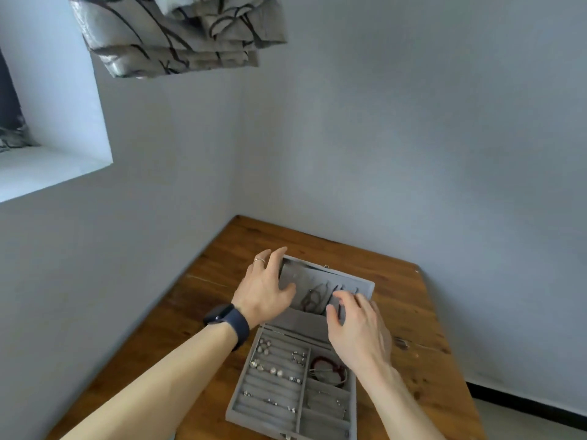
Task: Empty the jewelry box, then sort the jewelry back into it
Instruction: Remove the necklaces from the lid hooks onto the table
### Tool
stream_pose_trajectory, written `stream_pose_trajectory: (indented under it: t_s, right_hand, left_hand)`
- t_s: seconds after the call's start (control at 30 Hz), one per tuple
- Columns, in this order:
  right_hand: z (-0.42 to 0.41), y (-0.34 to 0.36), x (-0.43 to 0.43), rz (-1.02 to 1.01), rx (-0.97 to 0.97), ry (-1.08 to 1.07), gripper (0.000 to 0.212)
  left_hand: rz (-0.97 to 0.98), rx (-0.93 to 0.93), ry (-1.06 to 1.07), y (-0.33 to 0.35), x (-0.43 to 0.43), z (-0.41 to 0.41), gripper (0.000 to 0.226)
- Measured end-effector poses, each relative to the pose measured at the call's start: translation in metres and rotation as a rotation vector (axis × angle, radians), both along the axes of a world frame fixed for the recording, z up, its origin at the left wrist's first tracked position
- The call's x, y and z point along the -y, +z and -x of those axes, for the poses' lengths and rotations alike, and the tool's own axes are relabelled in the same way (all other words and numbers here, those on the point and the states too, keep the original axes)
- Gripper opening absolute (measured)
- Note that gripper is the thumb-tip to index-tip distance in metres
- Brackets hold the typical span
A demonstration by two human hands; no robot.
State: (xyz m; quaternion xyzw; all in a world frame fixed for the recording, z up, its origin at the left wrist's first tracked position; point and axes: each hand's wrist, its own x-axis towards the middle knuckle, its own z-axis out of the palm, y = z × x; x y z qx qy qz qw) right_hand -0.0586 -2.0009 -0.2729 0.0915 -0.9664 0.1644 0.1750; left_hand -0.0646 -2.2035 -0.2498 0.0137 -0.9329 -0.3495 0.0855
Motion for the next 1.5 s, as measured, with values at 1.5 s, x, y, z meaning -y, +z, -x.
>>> stream_pose_trajectory:
  t_s: [1.5]
  right_hand:
    - [-0.079,0.179,-0.003,0.46,-0.351,0.293,0.006]
  left_hand:
    - [-0.184,-0.309,-0.354,0.19,-0.029,-0.092,0.012]
